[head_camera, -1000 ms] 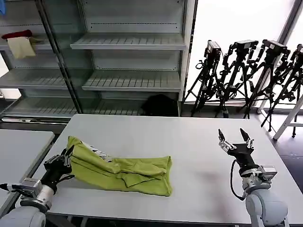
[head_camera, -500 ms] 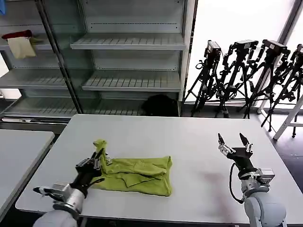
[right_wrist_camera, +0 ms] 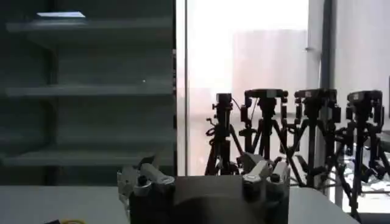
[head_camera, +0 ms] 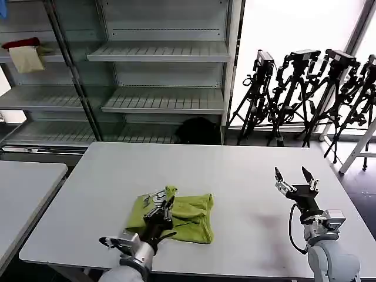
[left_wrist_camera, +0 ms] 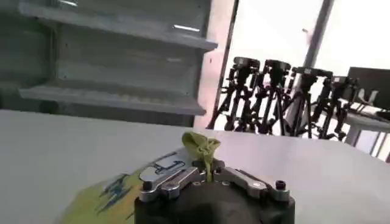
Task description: Fold and organize the clothes.
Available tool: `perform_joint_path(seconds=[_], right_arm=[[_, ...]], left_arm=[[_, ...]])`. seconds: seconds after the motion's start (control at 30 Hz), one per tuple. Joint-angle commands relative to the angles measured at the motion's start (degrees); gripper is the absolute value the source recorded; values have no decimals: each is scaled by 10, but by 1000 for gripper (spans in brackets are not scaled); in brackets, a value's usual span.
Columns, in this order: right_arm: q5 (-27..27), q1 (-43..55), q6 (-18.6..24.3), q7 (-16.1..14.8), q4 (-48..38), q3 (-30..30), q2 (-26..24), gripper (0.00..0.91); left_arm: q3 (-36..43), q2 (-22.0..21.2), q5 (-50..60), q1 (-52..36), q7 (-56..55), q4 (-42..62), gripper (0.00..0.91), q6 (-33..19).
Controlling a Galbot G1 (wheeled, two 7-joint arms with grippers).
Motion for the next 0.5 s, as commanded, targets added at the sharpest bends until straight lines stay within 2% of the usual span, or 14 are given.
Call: perform_joint_path(seconds=[0.03,0.5], right_arm=[[-2,6,-4,0,-2,-5,-2,907],[-25,19,-4,-2,-14,-27,3,907]], left_arm=[[67,-36,10,-8,-32,38,0,2],[86,-68,18,-24,-53,80,20,3]])
